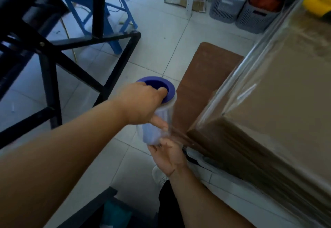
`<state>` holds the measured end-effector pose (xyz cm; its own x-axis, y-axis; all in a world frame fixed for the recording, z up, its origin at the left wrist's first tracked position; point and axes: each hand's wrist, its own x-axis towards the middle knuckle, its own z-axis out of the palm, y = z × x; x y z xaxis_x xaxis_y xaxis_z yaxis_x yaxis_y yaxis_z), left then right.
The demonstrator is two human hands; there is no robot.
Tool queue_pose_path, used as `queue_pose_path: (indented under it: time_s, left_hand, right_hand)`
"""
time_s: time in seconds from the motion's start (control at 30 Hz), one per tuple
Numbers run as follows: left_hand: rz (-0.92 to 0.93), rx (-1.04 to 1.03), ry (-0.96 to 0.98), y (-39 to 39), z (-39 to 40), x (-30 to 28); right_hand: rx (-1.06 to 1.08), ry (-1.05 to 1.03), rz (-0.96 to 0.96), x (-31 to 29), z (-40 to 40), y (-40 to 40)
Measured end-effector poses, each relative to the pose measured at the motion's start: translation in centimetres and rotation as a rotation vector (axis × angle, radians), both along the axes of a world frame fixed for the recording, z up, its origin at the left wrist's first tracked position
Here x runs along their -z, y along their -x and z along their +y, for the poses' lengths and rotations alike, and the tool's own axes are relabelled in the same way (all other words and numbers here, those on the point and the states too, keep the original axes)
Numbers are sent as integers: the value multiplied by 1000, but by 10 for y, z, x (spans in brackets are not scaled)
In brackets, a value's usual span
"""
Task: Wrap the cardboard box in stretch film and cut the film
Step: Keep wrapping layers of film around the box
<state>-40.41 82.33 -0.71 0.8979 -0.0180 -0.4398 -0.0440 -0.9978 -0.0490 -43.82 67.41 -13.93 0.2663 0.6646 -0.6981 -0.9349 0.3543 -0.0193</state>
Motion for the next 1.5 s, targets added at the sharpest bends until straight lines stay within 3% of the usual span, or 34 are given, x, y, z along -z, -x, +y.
queue_pose_path:
  time_s: [0.37,0.6,0.73,0.83,1.07,1.33,1.5]
  left_hand:
    - [127,-24,52,-10,3,-5]
    - [72,96,115,-15,10,2]
    - [49,137,70,-34,10,0]
    - [69,125,77,-47,8,-1]
    - [100,137,30,-51,7,-4]
    - [127,154,49,-56,7,-6]
    - [160,269,87,-55,14,-8]
  right_hand:
    - [-56,28,60,-5,-3,-8]
    - [127,57,116,-10,11,-9]
    - [277,215,225,-19,22,-15]
    - [378,272,204,-21,31,-19]
    - [480,202,190,-7,39,-17]
    - [532,264,190,-10,41,-13]
    - [674,246,201,-15,55,-4]
